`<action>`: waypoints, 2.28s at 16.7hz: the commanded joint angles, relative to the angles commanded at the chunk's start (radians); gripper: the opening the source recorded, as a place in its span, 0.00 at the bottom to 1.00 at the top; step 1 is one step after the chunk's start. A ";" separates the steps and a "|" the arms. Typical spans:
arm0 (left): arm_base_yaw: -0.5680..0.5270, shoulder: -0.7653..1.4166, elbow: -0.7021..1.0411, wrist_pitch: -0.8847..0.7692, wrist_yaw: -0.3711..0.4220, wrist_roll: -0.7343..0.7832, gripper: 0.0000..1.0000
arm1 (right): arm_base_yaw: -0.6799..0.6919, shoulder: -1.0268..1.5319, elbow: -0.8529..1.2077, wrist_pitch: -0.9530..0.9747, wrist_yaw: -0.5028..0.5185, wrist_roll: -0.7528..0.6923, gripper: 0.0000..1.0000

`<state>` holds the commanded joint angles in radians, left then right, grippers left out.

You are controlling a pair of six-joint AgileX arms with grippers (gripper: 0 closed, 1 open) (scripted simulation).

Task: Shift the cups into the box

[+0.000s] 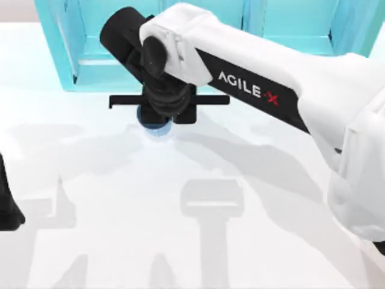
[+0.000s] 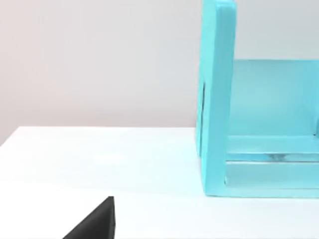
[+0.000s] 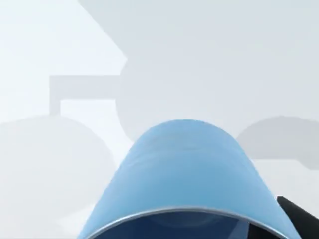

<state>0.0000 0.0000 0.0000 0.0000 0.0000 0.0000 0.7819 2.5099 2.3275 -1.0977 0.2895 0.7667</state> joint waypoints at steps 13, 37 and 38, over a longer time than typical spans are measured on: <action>0.000 0.000 0.000 0.000 0.000 0.000 1.00 | -0.083 -0.260 -0.251 0.006 -0.027 -0.091 0.00; 0.000 0.000 0.000 0.000 0.000 0.000 1.00 | -1.227 -0.676 -0.646 -0.323 -0.358 -1.186 0.00; 0.000 0.000 0.000 0.000 0.000 0.000 1.00 | -1.226 -0.676 -0.649 -0.319 -0.358 -1.186 0.00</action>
<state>0.0000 0.0000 0.0000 0.0000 0.0000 0.0000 -0.4444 1.8339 1.6783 -1.4172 -0.0686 -0.4189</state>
